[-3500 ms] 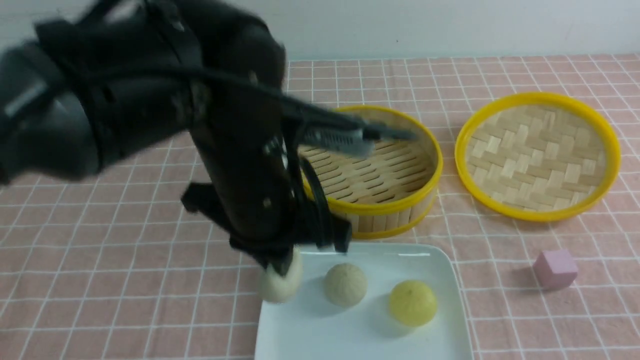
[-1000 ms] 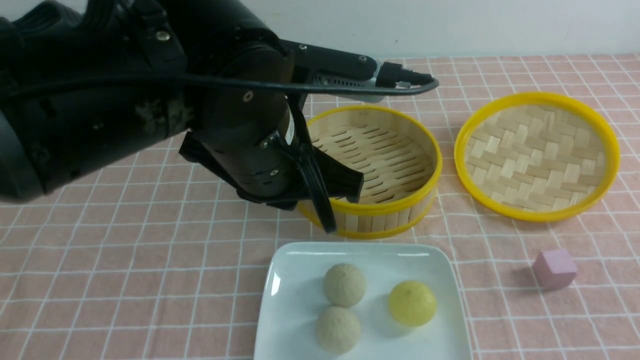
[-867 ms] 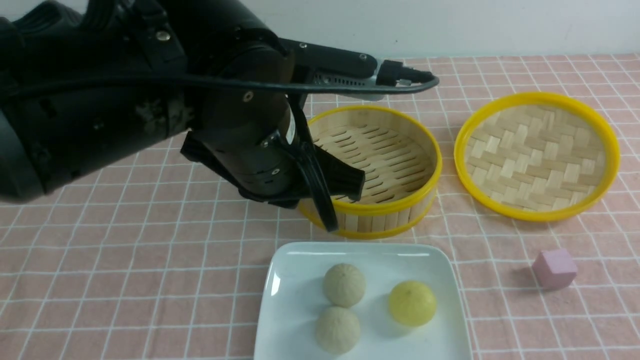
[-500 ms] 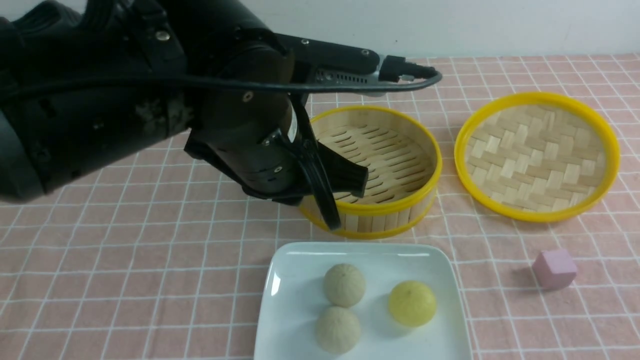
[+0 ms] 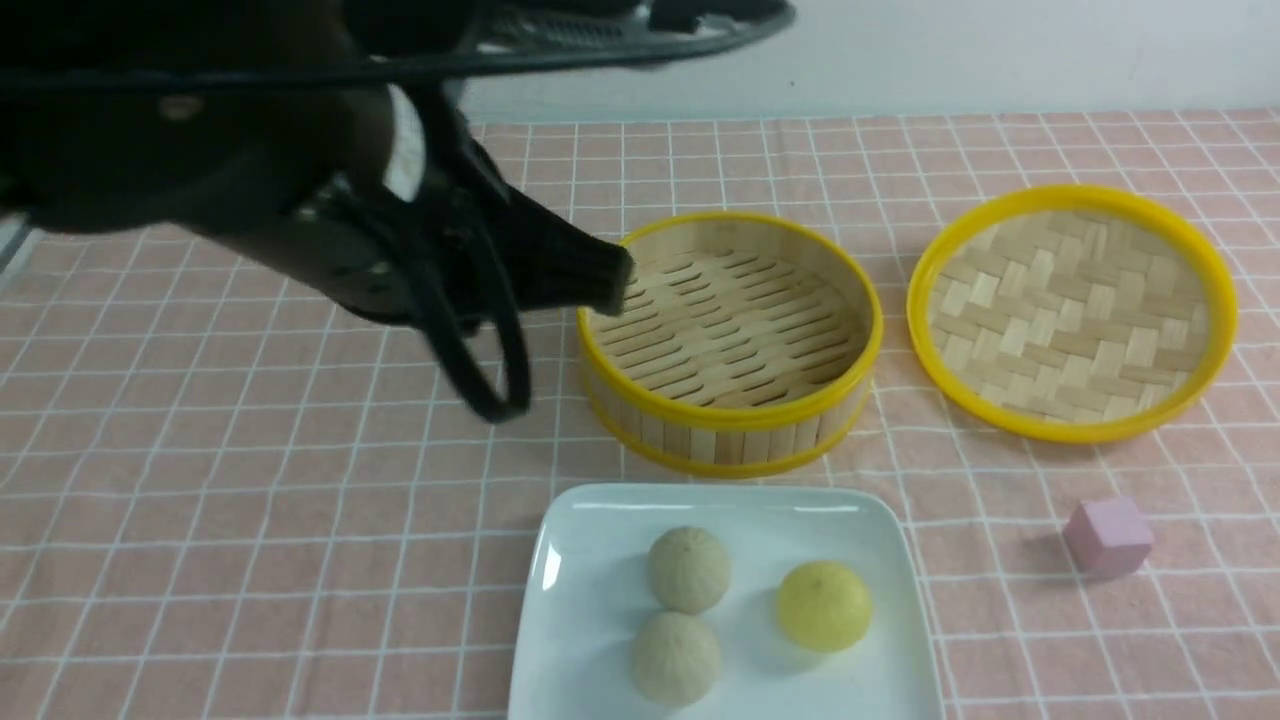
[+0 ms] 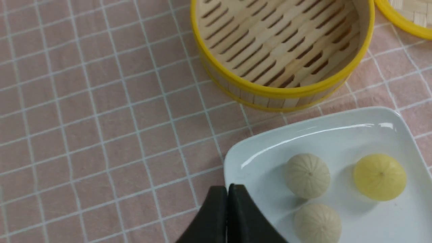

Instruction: Put the steamed buns into the plate on the pink tablecloth.

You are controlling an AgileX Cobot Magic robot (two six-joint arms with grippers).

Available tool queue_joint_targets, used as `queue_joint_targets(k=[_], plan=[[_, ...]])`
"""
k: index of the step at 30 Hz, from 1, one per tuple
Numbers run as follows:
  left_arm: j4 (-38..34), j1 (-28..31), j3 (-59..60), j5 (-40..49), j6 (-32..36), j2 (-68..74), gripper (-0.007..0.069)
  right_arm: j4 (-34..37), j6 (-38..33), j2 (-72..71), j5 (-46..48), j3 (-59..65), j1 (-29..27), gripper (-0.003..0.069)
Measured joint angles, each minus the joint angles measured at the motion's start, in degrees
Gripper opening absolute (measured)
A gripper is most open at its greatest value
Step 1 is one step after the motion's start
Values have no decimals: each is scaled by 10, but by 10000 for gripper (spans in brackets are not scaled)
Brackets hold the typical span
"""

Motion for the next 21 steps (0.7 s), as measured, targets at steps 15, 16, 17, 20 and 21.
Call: queue_joint_targets(k=[15,16,17,20,21], plan=[[18,0,250,-23,-50,-344,24,-2,0,0,-9,2,0,41],[19,0,291,-68,-65,-368,26,-2,0,0,-9,2,0,42],[25,0,329,-115,-80,-393,27,-2,0,0,-9,2,0,44],[52,0,416,-259,-117,-433,32,-2,0,0,-9,2,0,45],[57,0,432,-295,-125,-444,33,-2,0,0,-9,2,0,45]])
